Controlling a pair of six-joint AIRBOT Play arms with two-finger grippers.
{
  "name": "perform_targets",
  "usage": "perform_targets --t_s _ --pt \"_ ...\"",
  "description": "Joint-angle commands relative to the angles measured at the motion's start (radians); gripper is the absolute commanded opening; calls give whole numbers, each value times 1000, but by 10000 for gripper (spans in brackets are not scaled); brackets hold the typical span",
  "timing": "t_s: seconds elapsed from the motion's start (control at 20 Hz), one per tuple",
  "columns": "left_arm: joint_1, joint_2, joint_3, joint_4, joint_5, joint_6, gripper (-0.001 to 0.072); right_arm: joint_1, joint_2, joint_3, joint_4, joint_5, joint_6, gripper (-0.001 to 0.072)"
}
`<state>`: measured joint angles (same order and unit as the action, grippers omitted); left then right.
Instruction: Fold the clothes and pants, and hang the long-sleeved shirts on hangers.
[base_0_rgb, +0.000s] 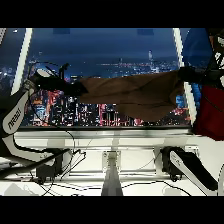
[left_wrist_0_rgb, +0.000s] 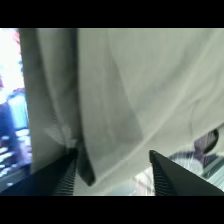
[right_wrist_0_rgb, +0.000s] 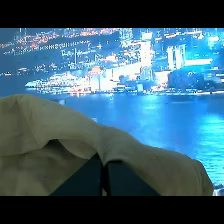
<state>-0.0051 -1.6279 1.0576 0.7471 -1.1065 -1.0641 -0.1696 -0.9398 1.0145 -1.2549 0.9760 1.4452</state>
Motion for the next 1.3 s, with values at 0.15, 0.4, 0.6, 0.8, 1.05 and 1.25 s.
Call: perform_targets --t_s 0.15,0.4,0.6,0.8,1.05,1.25 --pt "-49 0 2 -11 6 63 252 0 0 1 0 0 0 17" --pt "-16 3 61 -192 35 89 12 0 1 2 0 -31 0 17" --pt "49 53 301 -245 -6 85 11 0 10 95 1 -121 0 17" --pt "153 175 578 -356 2 85 11 0 23 336 1 -169 0 17" --pt "269 414 725 -403 173 86 11 0 96 582 1 -196 0 17" --pt "367 616 725 -357 286 115 11 0 208 671 2 -190 0 17"
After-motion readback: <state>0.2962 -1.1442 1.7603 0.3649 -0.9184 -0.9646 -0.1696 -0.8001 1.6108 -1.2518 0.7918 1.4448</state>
